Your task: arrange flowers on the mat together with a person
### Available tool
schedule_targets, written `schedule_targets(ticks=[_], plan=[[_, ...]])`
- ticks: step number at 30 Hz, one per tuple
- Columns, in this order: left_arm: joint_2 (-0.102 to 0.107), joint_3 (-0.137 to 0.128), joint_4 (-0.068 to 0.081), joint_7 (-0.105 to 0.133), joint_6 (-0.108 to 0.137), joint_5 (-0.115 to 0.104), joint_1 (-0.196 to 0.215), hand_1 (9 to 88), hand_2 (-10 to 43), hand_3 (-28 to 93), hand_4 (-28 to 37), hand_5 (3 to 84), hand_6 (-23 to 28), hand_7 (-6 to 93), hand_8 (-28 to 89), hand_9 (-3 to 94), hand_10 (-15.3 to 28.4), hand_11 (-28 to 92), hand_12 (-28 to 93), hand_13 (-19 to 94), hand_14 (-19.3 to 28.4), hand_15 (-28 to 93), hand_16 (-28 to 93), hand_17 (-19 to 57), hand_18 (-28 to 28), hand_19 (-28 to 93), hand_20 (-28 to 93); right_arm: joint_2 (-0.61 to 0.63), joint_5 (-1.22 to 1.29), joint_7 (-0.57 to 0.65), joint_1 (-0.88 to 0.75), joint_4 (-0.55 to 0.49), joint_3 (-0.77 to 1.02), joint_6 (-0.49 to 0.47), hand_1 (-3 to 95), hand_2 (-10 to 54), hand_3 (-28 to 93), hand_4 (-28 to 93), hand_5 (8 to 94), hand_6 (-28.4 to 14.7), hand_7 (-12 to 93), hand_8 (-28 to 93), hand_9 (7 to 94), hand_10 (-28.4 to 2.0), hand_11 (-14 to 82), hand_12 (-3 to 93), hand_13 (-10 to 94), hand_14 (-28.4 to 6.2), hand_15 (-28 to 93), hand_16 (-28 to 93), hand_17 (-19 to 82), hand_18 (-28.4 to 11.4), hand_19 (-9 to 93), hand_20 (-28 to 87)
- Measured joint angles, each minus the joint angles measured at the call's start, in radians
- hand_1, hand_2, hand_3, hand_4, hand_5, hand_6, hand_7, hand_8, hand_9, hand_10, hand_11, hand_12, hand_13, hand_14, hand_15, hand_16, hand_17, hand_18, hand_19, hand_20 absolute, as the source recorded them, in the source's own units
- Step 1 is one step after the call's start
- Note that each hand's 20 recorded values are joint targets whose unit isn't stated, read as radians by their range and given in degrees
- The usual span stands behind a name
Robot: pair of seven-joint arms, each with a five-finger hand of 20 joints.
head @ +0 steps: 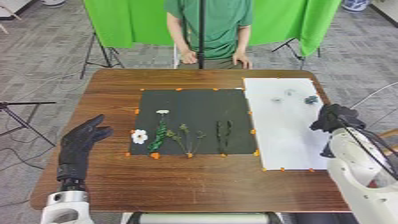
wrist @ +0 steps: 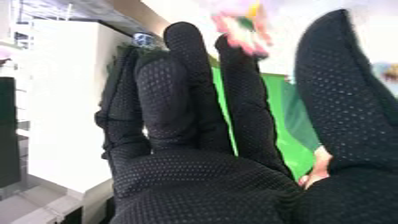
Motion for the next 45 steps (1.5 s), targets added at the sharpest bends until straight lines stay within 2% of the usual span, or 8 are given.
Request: schedule_targets(ticks=[6,9,14,18,23,28,37,45], plan=[[0.001,0.0,0.001,0.0,0.0,0.0,-0.003,25.5,-0.9,71,-20.4,52.1,3.2,12.9,-6,56.6,15.6,21,15,50,18.6,23,-2,15.8,13.3,13,23,0.001,-0.035,0.006,-0.005,0.045,-0.025,0.115,61.9,-9.5,56,-23,74.1,1.8,20,5,80.7,-10.4,12.9,49.6,69,-10.8,75,34,31,-22.5,70,50],[0.001,0.0,0.001,0.001,0.0,0.0,-0.004,25.5,-0.9,71,-20.5,52.1,3.2,13.0,-6,56.7,15.6,21,15,50,18.6,23,-2,15.8,13.3,13,23,0.001,-0.041,0.006,-0.007,0.073,-0.037,0.207,64.4,-9.5,56,-22,80.0,2.3,21,6,86.3,-9.0,12.2,50.1,73,-9.5,74,35,33,-22.2,70,51],[0.001,0.0,0.0,0.001,0.0,0.0,-0.003,25.6,-0.9,71,-20.5,51.9,3.2,13.0,-6,56.7,15.6,21,15,50,18.6,23,-2,15.9,13.2,13,23,0.002,-0.041,0.001,-0.008,0.1,-0.053,0.319,64.8,-9.5,56,-22,81.3,2.3,20,6,87.4,-9.1,11.8,50.4,74,-9.2,74,35,33,-22.2,70,51],[0.0,-0.001,0.0,0.001,0.001,0.0,0.0,25.6,-0.8,71,-20.5,52.0,3.2,12.9,-6,56.7,15.6,21,15,50,18.6,23,-2,15.9,13.2,13,23,0.005,-0.025,-0.007,-0.013,0.069,-0.053,0.319,64.9,-9.5,56,-22,81.3,2.2,20,7,87.4,-9.5,11.5,51.0,73,-9.2,74,36,33,-21.9,70,51],[0.0,-0.004,-0.001,0.0,0.002,-0.001,0.002,25.5,-0.8,71,-20.5,52.0,3.2,12.9,-6,56.7,15.6,21,15,50,18.5,23,-2,15.9,13.2,13,23,0.017,0.069,-0.043,0.003,-0.084,-0.073,0.314,64.6,-9.5,56,-22,81.0,2.1,20,7,86.8,-10.2,11.2,51.9,72,-9.4,74,36,32,-21.6,69,51],[0.001,-0.005,-0.001,-0.001,0.003,-0.002,0.003,25.7,-0.7,70,-20.6,52.1,3.2,12.9,-6,56.7,15.7,21,15,50,18.5,23,-2,15.9,13.2,13,23,0.015,0.137,-0.156,0.15,-0.177,-0.225,0.305,64.3,-9.5,56,-22,80.5,2.1,21,7,85.6,-10.5,11.7,53.6,70,-9.9,75,37,31,-21.2,68,51],[0.007,-0.001,0.001,-0.002,0.003,-0.007,-0.002,25.6,-0.7,70,-20.7,52.1,3.2,12.8,-6,56.7,15.6,21,15,50,18.5,23,-2,15.8,13.3,13,23,-0.118,0.107,-0.277,0.475,-0.064,-0.603,0.245,63.1,-9.5,58,-23,80.0,2.5,22,6,80.9,-11.2,12.8,56.7,67,-10.8,74,37,28,-20.6,65,50],[0.013,0.009,0.008,-0.008,0.002,-0.007,-0.019,25.5,-0.7,71,-20.7,52.1,3.2,12.9,-6,56.7,15.6,21,15,50,18.5,23,-2,15.8,13.3,13,23,-0.252,0.054,-0.311,0.543,0.023,-0.764,0.111,62.2,-9.5,59,-24,79.6,3.0,23,6,77.6,-11.3,12.7,56.2,63,-11.8,73,37,26,-20.1,62,49]])
